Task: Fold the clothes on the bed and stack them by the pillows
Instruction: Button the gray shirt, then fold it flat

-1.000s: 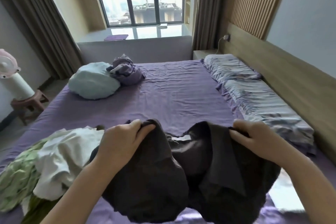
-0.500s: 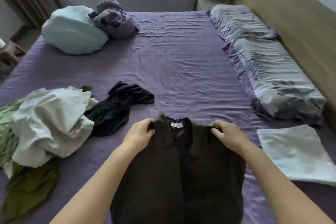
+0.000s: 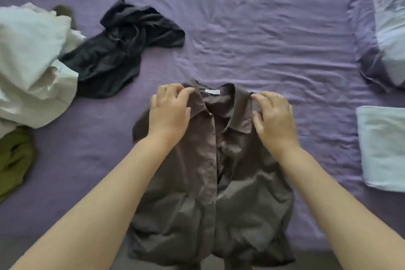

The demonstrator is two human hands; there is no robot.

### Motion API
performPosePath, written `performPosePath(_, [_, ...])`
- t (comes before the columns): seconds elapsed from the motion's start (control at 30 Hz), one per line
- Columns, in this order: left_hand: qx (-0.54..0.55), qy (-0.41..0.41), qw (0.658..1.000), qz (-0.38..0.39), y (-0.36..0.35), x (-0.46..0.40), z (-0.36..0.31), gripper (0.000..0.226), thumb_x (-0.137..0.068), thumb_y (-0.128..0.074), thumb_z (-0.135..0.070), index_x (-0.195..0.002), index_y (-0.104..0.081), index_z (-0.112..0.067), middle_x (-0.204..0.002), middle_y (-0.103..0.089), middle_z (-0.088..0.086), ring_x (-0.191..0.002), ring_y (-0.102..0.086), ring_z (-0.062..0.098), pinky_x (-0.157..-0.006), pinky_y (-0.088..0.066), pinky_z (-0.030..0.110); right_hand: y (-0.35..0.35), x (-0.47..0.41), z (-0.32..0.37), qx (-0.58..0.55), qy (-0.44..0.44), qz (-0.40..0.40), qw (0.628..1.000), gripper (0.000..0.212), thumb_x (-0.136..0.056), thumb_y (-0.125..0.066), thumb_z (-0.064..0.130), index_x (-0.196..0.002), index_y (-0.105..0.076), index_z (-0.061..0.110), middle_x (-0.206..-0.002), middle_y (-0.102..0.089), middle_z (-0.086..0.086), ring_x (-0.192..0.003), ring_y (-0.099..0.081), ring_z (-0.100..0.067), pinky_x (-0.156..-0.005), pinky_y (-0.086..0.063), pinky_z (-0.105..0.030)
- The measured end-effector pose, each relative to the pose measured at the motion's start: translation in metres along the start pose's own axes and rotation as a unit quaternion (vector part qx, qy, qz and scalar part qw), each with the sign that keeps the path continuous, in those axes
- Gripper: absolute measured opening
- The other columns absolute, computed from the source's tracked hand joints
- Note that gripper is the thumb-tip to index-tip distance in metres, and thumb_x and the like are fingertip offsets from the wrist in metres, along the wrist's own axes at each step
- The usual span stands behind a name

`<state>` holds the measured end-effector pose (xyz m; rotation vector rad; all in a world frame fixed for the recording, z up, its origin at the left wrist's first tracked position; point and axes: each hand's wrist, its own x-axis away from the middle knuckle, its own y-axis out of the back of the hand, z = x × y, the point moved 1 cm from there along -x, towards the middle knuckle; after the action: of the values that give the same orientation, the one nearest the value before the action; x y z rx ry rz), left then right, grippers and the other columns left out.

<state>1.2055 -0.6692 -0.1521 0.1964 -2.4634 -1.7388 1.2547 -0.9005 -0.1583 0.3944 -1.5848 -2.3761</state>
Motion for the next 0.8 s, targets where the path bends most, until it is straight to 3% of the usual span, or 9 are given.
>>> performPosePath(0.07, [0.059,0.0,0.997,0.044,-0.02,0.022,-0.008,0.03,-0.083,-0.063,-0.008,-0.112,-0.065,-0.014,-0.106,-0.06,0.008,-0.1,-0.053,0.031,-0.081,-0.045,0.042,-0.016,0.023,0.005,-0.018,0.039,0.001,0.999,0.036,-0.077,-0.064,0.001,-0.113,-0.063,0.007,-0.111,-0.061,-0.011,-0.103,-0.056,-0.032,-0.085,-0.045,-0.043])
performPosePath(0.13, [0.1,0.043,0.984,0.14,-0.044,0.049,-0.013,0.021,-0.09,-0.055,-0.014,-0.107,-0.065,-0.02,-0.101,-0.059,0.001,-0.098,-0.056,0.023,-0.078,-0.047,0.037,-0.037,0.049,0.01,-0.075,0.045,0.068,0.994,0.03,-0.079,-0.063,0.0,-0.108,-0.064,0.007,-0.103,-0.063,-0.009,-0.094,-0.059,-0.031,-0.079,-0.051,-0.042])
performPosePath(0.23, [0.11,0.107,0.954,0.256,-0.079,0.087,-0.019,0.018,-0.092,-0.051,-0.022,-0.105,-0.063,-0.026,-0.101,-0.059,-0.004,-0.098,-0.057,0.017,-0.076,-0.044,0.03,-0.07,0.087,0.016,-0.157,-0.038,0.213,0.964,0.018,-0.088,-0.059,0.011,-0.104,-0.065,0.015,-0.099,-0.062,-0.002,-0.094,-0.06,-0.023,-0.077,-0.05,-0.037])
performPosePath(0.33, [0.125,0.175,0.925,0.314,-0.103,0.115,-0.026,0.013,-0.09,-0.057,-0.03,-0.101,-0.056,-0.025,-0.1,-0.06,-0.005,-0.095,-0.059,0.018,-0.073,-0.045,0.031,-0.097,0.117,0.015,-0.128,-0.113,0.285,0.943,0.017,-0.092,-0.052,0.022,-0.106,-0.062,0.023,-0.101,-0.059,0.004,-0.096,-0.057,-0.017,-0.075,-0.047,-0.033])
performPosePath(0.4, [0.135,0.227,0.91,0.319,-0.114,0.128,-0.029,0.025,-0.086,-0.063,-0.038,-0.098,-0.047,-0.023,-0.097,-0.056,-0.005,-0.088,-0.058,0.019,-0.07,-0.045,0.031,-0.103,0.131,0.012,-0.081,-0.148,0.281,0.945,0.02,-0.093,-0.05,0.025,-0.111,-0.059,0.024,-0.106,-0.056,0.005,-0.096,-0.058,-0.018,-0.071,-0.047,-0.033])
performPosePath(0.5, [0.111,0.252,0.907,0.318,-0.124,0.14,-0.035,0.039,-0.081,-0.068,-0.043,-0.099,-0.042,-0.02,-0.102,-0.051,-0.001,-0.091,-0.057,0.021,-0.078,-0.051,0.036,-0.107,0.142,0.011,-0.031,-0.147,0.27,0.951,0.026,-0.095,-0.049,0.027,-0.12,-0.053,0.023,-0.115,-0.051,0.003,-0.091,-0.058,-0.02,-0.066,-0.048,-0.033])
performPosePath(0.63, [0.092,0.241,0.918,0.3,-0.127,0.148,-0.041,0.039,-0.08,-0.067,-0.047,-0.099,-0.042,-0.023,-0.104,-0.049,-0.003,-0.097,-0.054,0.02,-0.081,-0.049,0.035,-0.108,0.14,0.014,0.025,-0.094,0.296,0.95,0.017,-0.093,-0.05,0.016,-0.109,-0.05,0.017,-0.109,-0.047,-0.001,-0.085,-0.056,-0.022,-0.058,-0.041,-0.033])
performPosePath(0.8, [0.149,0.233,0.931,0.24,-0.12,0.147,-0.036,0.032,-0.087,-0.061,-0.038,-0.115,-0.051,-0.026,-0.109,-0.051,-0.007,-0.097,-0.057,0.013,-0.079,-0.052,0.031,-0.094,0.121,0.029,-0.082,-0.053,0.175,0.98,0.007,-0.089,-0.061,0.013,-0.095,-0.063,0.013,-0.092,-0.061,-0.001,-0.071,-0.06,-0.021,-0.049,-0.045,-0.032])
